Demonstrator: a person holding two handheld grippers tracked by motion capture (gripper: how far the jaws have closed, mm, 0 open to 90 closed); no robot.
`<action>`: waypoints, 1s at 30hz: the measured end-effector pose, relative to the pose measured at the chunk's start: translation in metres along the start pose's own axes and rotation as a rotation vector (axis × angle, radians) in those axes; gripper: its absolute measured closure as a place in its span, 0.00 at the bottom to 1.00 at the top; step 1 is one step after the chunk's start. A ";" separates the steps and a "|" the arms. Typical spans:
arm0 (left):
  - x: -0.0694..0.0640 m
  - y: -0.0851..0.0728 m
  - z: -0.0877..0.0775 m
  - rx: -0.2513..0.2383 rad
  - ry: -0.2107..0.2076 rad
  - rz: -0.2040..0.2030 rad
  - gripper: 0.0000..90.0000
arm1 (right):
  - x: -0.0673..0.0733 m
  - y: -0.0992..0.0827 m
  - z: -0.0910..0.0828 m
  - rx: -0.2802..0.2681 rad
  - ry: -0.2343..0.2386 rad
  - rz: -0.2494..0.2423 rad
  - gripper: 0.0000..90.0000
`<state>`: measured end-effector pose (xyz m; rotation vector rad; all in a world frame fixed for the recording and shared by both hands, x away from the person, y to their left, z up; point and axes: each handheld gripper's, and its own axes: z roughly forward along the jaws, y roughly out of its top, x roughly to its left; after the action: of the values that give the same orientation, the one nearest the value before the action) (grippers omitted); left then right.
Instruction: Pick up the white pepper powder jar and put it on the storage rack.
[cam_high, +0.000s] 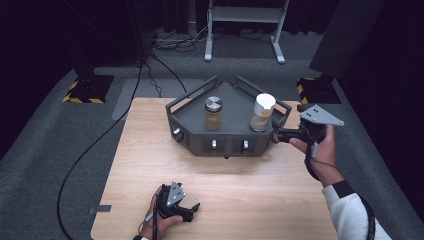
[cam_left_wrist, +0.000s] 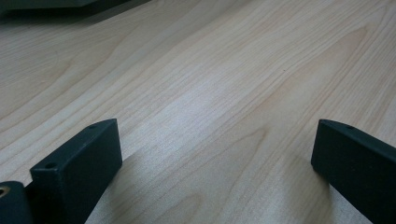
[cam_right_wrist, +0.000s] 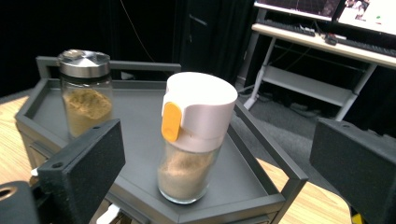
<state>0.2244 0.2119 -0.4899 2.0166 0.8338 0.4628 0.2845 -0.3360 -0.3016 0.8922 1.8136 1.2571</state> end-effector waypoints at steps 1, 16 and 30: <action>0.000 0.000 0.000 0.000 0.000 0.000 0.02 | 0.000 -0.003 -0.004 -0.008 -0.003 -0.002 0.03; 0.000 0.000 0.000 0.000 0.000 0.000 0.02 | 0.003 -0.038 -0.038 -0.029 0.025 0.028 0.04; 0.000 0.000 0.000 0.000 0.000 0.000 0.02 | 0.019 -0.071 -0.046 0.002 0.051 -0.010 0.04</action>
<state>0.2244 0.2119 -0.4899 2.0165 0.8337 0.4630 0.2259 -0.3591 -0.3613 0.8577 1.8571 1.2825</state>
